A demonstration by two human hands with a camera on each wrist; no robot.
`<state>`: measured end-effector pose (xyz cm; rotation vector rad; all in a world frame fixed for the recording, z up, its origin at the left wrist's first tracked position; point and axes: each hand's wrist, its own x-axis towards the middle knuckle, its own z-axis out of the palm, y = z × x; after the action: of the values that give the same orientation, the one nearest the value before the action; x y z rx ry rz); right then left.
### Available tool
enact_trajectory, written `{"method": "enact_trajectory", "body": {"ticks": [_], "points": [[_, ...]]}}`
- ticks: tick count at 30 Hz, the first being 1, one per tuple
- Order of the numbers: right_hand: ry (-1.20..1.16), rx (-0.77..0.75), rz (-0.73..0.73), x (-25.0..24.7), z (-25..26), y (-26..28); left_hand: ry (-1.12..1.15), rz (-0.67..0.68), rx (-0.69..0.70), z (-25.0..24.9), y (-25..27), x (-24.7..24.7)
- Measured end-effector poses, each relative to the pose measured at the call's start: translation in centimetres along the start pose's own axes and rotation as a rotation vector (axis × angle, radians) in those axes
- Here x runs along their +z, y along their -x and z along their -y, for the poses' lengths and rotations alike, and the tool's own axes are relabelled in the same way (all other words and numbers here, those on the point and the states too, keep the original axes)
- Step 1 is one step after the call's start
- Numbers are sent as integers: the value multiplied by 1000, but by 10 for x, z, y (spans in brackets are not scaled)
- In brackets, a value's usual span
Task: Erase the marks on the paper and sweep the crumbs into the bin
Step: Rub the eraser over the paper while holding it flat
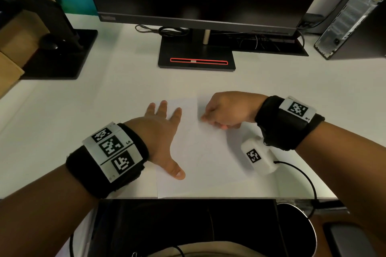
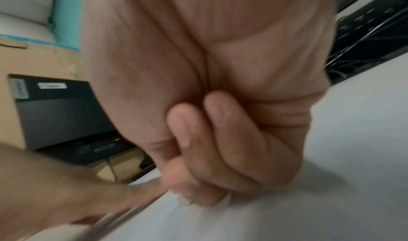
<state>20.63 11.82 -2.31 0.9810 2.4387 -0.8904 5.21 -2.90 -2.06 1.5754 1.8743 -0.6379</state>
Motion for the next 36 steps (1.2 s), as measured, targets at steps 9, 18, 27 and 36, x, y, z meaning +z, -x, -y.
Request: {"method": "enact_trajectory", "body": {"ticks": [9, 18, 27, 36], "points": [[-3, 8, 16, 5, -4, 15, -2, -8, 2, 0, 1, 1], [24, 24, -10, 9, -5, 19, 2, -7, 1, 1, 0, 0], [127, -72, -71, 12, 2, 13, 6, -7, -7, -1, 0, 0], [160, -79, -89, 9, -2, 14, -11, -2, -4, 0, -1, 0]]}}
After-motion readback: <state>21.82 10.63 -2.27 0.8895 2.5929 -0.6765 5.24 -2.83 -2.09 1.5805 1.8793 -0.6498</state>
